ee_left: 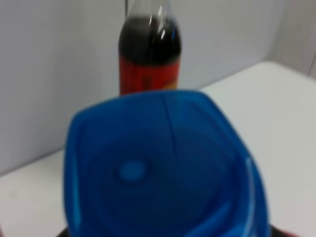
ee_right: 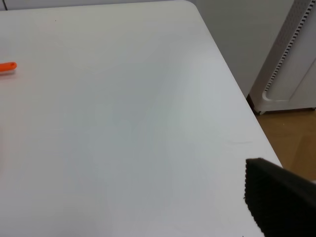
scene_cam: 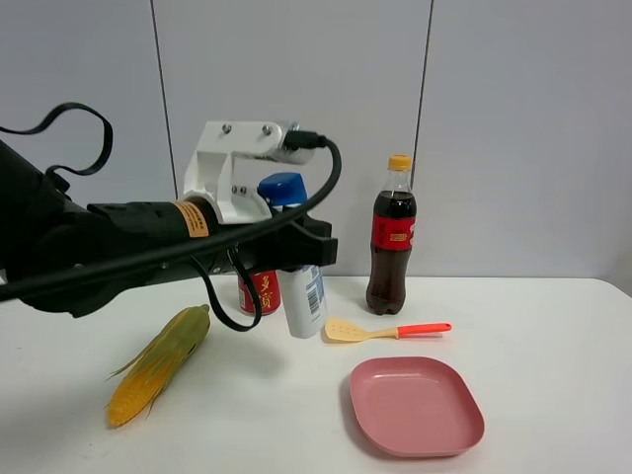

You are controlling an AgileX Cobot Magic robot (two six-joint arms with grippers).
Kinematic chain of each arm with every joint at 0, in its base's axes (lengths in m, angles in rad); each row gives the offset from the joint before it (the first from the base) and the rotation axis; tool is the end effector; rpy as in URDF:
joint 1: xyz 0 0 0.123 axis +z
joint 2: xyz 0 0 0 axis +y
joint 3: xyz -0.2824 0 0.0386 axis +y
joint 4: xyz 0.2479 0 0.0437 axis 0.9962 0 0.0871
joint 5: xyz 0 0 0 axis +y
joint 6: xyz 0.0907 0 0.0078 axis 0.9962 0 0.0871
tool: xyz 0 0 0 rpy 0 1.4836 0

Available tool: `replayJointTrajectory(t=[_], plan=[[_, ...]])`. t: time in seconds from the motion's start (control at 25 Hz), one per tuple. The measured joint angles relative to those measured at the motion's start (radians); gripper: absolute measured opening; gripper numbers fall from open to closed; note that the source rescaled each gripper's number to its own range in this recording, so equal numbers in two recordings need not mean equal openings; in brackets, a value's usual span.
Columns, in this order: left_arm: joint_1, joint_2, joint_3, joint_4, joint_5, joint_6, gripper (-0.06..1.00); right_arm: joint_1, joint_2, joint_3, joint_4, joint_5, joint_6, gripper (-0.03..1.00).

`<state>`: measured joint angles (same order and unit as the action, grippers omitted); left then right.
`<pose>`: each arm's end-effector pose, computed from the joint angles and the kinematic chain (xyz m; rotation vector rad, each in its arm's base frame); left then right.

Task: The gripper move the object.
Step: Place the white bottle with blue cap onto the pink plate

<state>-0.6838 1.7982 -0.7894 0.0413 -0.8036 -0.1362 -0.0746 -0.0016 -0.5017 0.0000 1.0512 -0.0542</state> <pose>0.2779 -0.2300 0.1921 0.5127 1.6496 -0.6149 -0.0049 0.0004 0.2784 0.0207 2.0323 -0.0811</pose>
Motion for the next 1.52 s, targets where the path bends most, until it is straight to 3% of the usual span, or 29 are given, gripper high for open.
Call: replayJointTrajectory(t=[0.28, 0.56, 0.88, 1.04, 1.32, 1.52], plan=[[-0.081, -0.027, 0.000, 0.067, -0.044, -0.077, 0.04, 0.000, 0.000, 0.000, 0.000, 0.000, 0.000, 1.00], [-0.185, -0.026, 0.000, 0.081, -0.047, -0.040, 0.04, 0.000, 0.000, 0.000, 0.000, 0.000, 0.000, 1.00], [-0.200, 0.074, -0.172, 0.154, 0.075, -0.008, 0.04, 0.000, 0.000, 0.000, 0.000, 0.000, 0.000, 1.00], [-0.201, 0.145, -0.246, 0.143, 0.099, -0.008, 0.04, 0.000, 0.000, 0.000, 0.000, 0.000, 0.000, 1.00], [-0.201, 0.238, -0.264, 0.110, 0.113, 0.101, 0.04, 0.000, 0.000, 0.000, 0.000, 0.000, 0.000, 1.00], [-0.201, 0.284, -0.266, 0.109, 0.106, 0.123, 0.04, 0.000, 0.000, 0.000, 0.000, 0.000, 0.000, 1.00]])
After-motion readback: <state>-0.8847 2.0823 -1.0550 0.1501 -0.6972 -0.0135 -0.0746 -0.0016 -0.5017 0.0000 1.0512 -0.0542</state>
